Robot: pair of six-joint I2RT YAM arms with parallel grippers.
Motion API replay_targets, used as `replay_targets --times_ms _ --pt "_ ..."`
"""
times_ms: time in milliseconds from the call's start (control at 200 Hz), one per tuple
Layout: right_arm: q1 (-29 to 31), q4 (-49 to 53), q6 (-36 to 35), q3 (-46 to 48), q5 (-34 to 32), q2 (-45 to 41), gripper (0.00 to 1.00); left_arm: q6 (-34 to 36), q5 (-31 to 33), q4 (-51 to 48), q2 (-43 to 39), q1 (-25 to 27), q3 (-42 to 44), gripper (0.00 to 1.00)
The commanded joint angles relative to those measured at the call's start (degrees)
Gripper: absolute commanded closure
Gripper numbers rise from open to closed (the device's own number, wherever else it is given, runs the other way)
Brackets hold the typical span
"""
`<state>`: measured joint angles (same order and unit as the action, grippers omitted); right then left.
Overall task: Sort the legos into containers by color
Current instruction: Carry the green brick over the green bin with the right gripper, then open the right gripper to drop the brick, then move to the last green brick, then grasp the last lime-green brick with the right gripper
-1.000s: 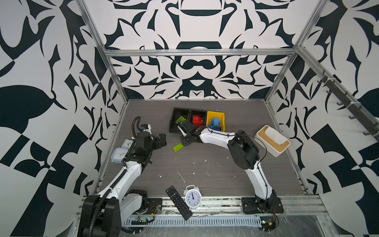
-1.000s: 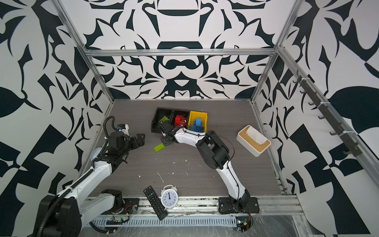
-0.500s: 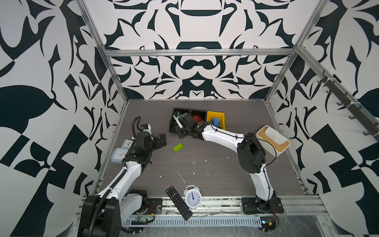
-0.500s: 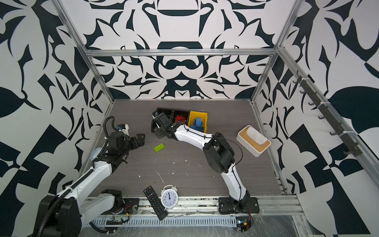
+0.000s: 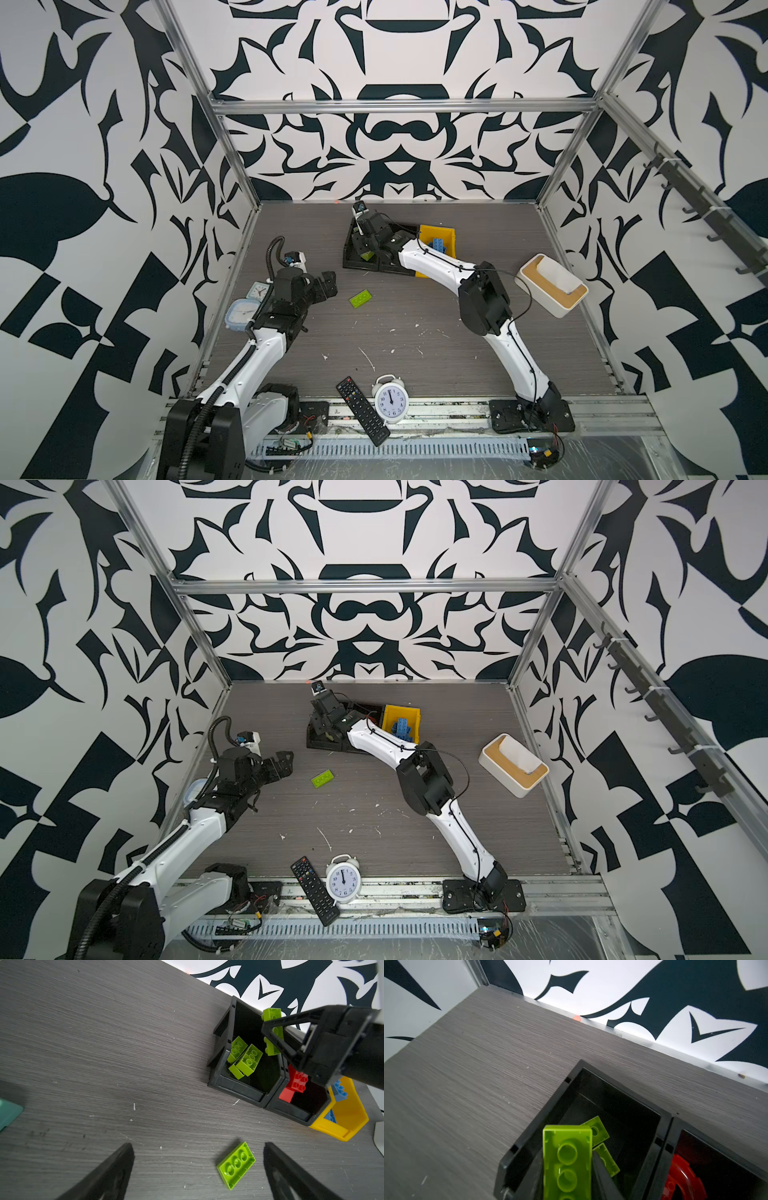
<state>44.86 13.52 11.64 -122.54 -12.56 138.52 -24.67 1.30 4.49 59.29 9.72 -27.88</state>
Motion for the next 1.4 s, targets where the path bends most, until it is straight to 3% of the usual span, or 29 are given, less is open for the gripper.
replay_targets --times_ms 0,140,275,390,730,860,1395 --pt "-0.3 0.2 0.8 -4.6 -1.0 -0.3 0.64 -0.6 0.6 0.2 -1.0 -0.2 0.6 0.00" --pt "-0.4 1.0 0.4 -5.1 -0.1 -0.1 0.41 -0.6 0.5 0.2 -1.2 -0.2 0.6 0.00" --pt "-0.2 3.5 0.0 -3.8 0.9 -2.1 0.32 -0.7 0.0 0.3 -1.3 -0.2 0.7 0.00" --pt "0.5 5.1 1.7 1.3 5.2 -6.6 0.30 -0.7 0.1 0.3 -1.1 -0.2 0.7 0.00" --pt "6.4 4.3 13.0 29.6 12.1 -21.0 0.27 -0.7 1.7 0.1 -2.0 -0.2 1.0 0.00" --pt "8.8 2.5 13.9 35.3 9.7 -22.9 0.27 -0.6 2.1 -0.4 -2.7 -0.2 1.1 0.00" --pt "9.5 -1.8 15.5 35.0 12.5 -17.3 0.25 -0.9 1.1 -0.8 -2.1 -0.2 0.6 0.00"
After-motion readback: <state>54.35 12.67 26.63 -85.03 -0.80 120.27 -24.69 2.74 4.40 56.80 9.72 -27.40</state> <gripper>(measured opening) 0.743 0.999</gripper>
